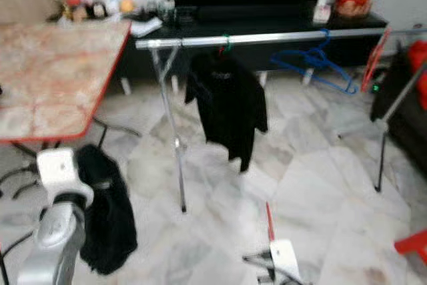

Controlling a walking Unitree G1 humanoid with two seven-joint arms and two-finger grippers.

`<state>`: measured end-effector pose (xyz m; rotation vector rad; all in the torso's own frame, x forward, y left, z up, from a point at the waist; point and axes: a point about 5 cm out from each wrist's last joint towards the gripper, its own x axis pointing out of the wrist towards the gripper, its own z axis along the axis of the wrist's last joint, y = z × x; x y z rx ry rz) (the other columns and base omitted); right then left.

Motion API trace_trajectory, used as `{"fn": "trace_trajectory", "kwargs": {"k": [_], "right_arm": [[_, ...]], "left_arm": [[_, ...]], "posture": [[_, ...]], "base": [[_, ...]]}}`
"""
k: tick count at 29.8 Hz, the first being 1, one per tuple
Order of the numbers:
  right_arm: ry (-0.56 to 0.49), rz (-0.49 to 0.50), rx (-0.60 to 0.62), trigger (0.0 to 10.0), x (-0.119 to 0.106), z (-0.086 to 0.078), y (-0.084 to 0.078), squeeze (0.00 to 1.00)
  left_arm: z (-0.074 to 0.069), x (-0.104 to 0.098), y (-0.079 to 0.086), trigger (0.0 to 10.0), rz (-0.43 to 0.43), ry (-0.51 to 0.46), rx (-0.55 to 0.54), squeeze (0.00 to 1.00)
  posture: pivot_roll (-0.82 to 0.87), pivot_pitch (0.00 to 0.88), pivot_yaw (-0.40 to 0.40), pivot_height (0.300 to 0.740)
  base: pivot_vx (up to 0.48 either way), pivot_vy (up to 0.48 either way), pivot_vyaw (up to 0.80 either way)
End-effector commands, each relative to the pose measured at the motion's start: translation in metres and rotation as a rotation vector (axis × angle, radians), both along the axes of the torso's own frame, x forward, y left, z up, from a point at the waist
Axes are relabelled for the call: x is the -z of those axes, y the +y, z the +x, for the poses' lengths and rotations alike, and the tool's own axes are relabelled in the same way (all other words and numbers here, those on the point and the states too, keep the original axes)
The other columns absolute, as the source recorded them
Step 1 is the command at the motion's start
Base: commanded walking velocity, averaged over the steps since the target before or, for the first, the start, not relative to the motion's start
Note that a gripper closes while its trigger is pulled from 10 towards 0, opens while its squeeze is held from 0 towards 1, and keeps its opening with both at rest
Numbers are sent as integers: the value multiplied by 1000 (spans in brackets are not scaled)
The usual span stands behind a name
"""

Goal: Hang hanger

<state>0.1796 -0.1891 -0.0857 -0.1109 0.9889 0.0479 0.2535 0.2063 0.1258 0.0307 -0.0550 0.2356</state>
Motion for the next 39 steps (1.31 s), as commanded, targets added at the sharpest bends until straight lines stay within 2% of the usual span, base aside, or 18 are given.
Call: {"fn": "trace_trajectory", "kwargs": {"k": [1, 13, 39], "right_arm": [[-5, -6, 1, 10000, -1, 1, -3, 0], [16, -12, -23, 10000, 1, -3, -3, 0], [19, -13, -36, 10000, 1, -4, -2, 0]], "left_arm": [[2, -10, -5, 10000, 5, -40, 15, 0], [1, -8, -6, 10000, 2, -33, 14, 0], [2, -9, -7, 10000, 1, -34, 17, 0]], "posture": [[11, 0, 35, 740], [9, 0, 33, 740], [8, 0, 28, 740]], "base": [[0, 334, 0], [0, 338, 0], [0, 334, 0]]}}
